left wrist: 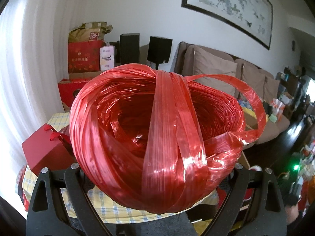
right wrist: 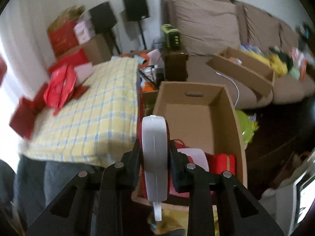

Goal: Organize objects
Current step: 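Lift the lint brush with the right gripper while the left gripper lifts the raffia ball, then carry the lint brush and raffia ball toward the cardboard box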

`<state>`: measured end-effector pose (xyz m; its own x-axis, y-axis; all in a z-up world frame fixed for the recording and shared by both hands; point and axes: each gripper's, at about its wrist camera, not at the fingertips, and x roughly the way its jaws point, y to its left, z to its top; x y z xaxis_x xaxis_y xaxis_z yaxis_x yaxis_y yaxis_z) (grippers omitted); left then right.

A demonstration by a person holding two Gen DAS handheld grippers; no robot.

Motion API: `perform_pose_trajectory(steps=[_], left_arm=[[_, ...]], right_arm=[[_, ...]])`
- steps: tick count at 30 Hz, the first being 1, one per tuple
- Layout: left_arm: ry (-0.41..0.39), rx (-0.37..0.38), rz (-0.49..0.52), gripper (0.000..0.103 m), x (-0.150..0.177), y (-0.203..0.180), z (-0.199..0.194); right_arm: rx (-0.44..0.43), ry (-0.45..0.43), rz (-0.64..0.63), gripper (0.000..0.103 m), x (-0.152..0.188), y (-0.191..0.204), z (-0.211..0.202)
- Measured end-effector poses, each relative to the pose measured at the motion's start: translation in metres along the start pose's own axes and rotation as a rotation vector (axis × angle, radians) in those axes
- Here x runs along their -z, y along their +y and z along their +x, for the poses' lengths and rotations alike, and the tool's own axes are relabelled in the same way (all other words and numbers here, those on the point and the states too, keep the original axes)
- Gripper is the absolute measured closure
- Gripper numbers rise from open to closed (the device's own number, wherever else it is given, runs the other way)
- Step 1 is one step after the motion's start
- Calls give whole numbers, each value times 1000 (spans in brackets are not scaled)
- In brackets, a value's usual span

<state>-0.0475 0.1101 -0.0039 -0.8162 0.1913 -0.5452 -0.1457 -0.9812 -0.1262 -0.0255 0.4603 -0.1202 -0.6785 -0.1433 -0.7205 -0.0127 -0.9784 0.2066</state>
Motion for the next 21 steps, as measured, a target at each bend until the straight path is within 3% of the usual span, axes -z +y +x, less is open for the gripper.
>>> perform_pose_trajectory(steps=[8,21], left_arm=[[-12,-17,-11,10,1,3,-1],[-43,-36,12,10,-2,-15,-10]], right_arm=[[-87,-106,47,78,-24,-10,-36],[-111,-228,-35,78,-48,11,-72]])
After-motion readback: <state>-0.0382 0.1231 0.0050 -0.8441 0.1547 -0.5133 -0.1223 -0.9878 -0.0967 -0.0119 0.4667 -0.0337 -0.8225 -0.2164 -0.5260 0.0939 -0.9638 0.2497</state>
